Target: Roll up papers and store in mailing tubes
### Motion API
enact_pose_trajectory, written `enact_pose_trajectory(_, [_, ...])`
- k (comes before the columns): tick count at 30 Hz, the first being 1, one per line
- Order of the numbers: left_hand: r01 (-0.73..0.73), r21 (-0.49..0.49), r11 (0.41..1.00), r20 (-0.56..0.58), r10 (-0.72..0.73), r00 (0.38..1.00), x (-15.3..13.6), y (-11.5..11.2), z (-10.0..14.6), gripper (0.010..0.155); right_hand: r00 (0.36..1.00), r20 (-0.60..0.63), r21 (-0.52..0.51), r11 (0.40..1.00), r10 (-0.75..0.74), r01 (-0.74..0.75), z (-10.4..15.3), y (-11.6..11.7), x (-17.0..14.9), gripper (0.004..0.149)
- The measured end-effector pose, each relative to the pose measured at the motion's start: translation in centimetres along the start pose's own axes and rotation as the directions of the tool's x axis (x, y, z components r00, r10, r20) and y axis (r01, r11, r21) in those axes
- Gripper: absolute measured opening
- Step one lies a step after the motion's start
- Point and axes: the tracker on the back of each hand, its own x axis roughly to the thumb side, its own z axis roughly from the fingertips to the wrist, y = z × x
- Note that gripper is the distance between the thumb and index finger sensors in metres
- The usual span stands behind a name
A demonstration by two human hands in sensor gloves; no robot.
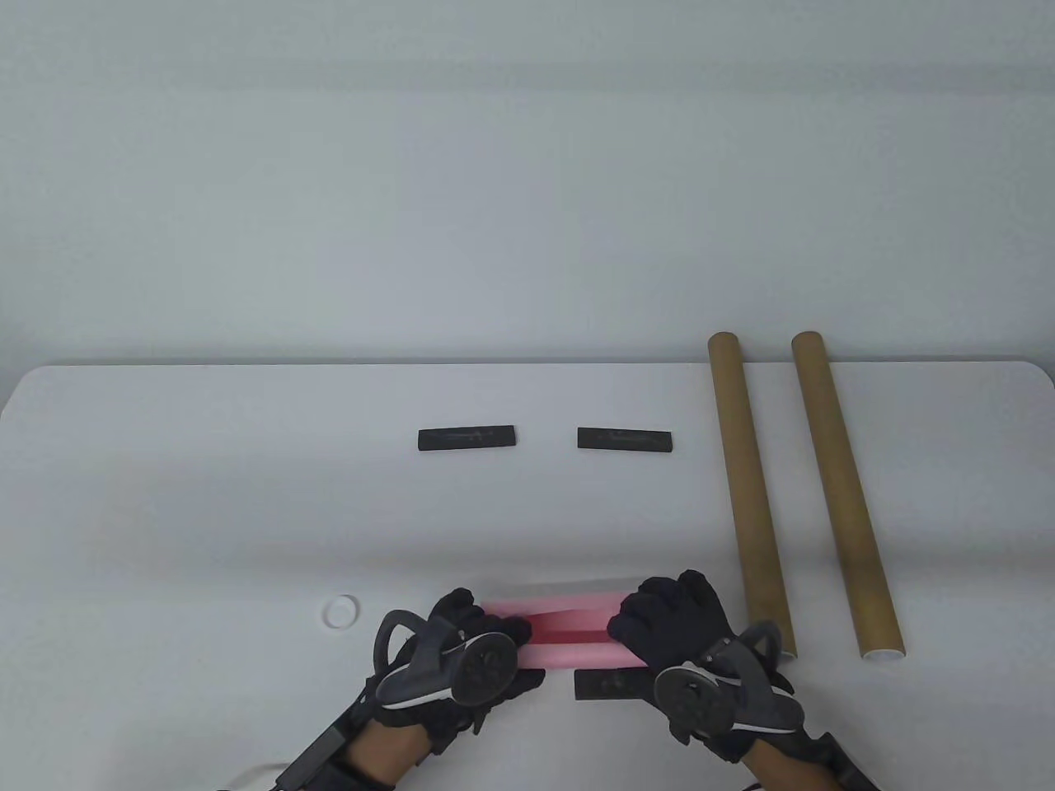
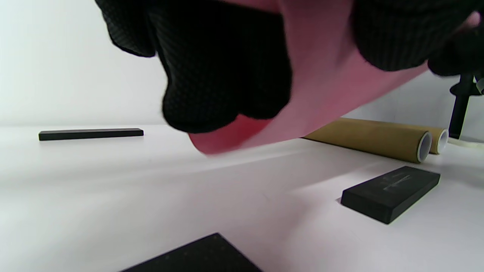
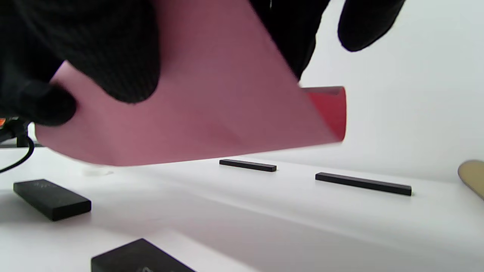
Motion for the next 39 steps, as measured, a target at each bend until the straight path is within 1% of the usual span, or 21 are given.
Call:
enact_pose_trajectory(2, [0.072,0.033,0.997,0.02,-0.072,0.997,0.4,0.1,0.3,0.072,1.0,-0.005,0.059,0.998,-0.014,0.015,-0.2,0.3,-0.3,0.048])
enact_pose_trajectory(4, [0.13,0.086,0.988,0.039,-0.134,0.99,0.8,0.5,0.4,0.073,0.999,-0.005,0.1,0.994,-0.032,0.032,-0.2,0.5,-0.6,0.049])
enact_pose_trajectory(6, [0.146,0.112,0.983,0.058,-0.153,0.987,1.0,0.7,0.4,0.069,0.998,-0.014,0.138,0.988,-0.066,0.068,-0.3,0.7,-0.8,0.054])
enact_pose_trajectory(8, [0.118,0.097,0.988,0.064,-0.124,0.99,0.8,0.7,0.5,0.065,0.996,-0.029,0.156,0.984,-0.085,0.089,-0.2,0.8,-0.9,0.06])
enact_pose_trajectory(11, [0.046,0.073,0.996,0.041,-0.049,0.998,0.3,0.8,0.4,0.064,0.999,-0.012,0.073,0.997,-0.032,0.033,0.0,0.5,-0.6,0.072])
enact_pose_trajectory(13, [-0.003,0.052,0.999,0.028,0.002,1.0,0.0,0.7,0.3,0.066,1.0,0.0,0.019,1.0,-0.011,0.011,0.1,0.3,-0.4,0.067])
enact_pose_trajectory(15, [-0.011,0.032,0.999,0.024,0.011,1.0,-0.1,0.6,0.3,0.067,1.0,-0.002,0.015,1.0,-0.02,0.02,0.1,0.3,-0.3,0.057])
enact_pose_trajectory(16, [0.004,0.039,0.999,0.022,-0.005,1.0,-0.1,0.5,0.3,0.068,0.999,-0.004,0.024,0.999,-0.034,0.034,0.1,0.4,-0.4,0.053])
enact_pose_trajectory(18, [0.059,0.052,0.997,0.043,-0.062,0.997,0.3,0.4,0.4,0.072,0.999,-0.015,0.046,0.998,-0.045,0.045,0.0,0.5,-0.6,0.052])
enact_pose_trajectory(21, [0.164,0.117,0.98,0.063,-0.172,0.983,0.9,0.7,0.6,0.071,0.997,-0.021,0.072,0.994,-0.08,0.081,-0.1,0.6,-0.8,0.055])
enact_pose_trajectory(22, [0.159,0.132,0.978,0.07,-0.169,0.983,1.0,0.8,0.6,0.068,0.993,-0.023,0.082,0.99,-0.115,0.116,-0.1,0.6,-1.0,0.057])
enact_pose_trajectory(24, [0.109,0.128,0.986,0.059,-0.117,0.991,0.7,1.0,0.6,0.065,0.99,-0.033,0.067,0.988,-0.134,0.136,0.0,0.6,-1.1,0.061])
enact_pose_trajectory(25, [0.053,0.103,0.993,0.055,-0.059,0.997,0.4,1.0,0.5,0.066,0.993,-0.031,0.053,0.992,-0.115,0.117,0.0,0.5,-1.0,0.063])
enact_pose_trajectory(27, [-0.072,0.066,0.995,0.008,0.072,0.997,-0.3,0.9,0.5,0.067,0.999,-0.012,0.03,0.998,-0.046,0.046,0.2,0.3,-0.8,0.073])
enact_pose_trajectory(29, [-0.129,0.044,0.991,-0.005,0.129,0.992,-0.7,0.8,0.4,0.067,1.0,-0.007,-0.008,1.0,-0.014,0.014,0.3,0.1,-0.6,0.067])
enact_pose_trajectory(31, [-0.104,0.038,0.994,-0.001,0.104,0.995,-0.6,0.8,0.4,0.069,0.999,-0.011,-0.027,0.999,-0.032,0.032,0.3,0.0,-0.5,0.056])
enact_pose_trajectory(33, [-0.05,0.052,0.997,0.013,0.05,0.999,-0.2,0.8,0.6,0.072,0.999,-0.024,-0.015,0.999,-0.044,0.043,0.2,0.1,-0.6,0.052])
enact_pose_trajectory(34, [-0.028,0.061,0.998,0.034,0.026,0.999,0.0,0.8,0.6,0.073,0.999,-0.02,-0.008,0.999,-0.049,0.049,0.2,0.1,-0.7,0.052])
enact_pose_trajectory(36, [0.044,0.103,0.994,0.062,-0.05,0.997,0.4,1.0,0.7,0.072,0.996,-0.017,0.025,0.996,-0.087,0.087,0.1,0.2,-1.0,0.058])
enact_pose_trajectory(37, [0.075,0.119,0.99,0.065,-0.083,0.994,0.6,1.1,0.7,0.07,0.99,-0.018,0.04,0.989,-0.138,0.139,0.0,0.3,-1.1,0.061])
enact_pose_trajectory(39, [0.042,0.104,0.994,0.061,-0.049,0.997,0.4,1.2,0.6,0.069,0.985,-0.025,0.035,0.985,-0.169,0.169,0.1,0.3,-1.3,0.064])
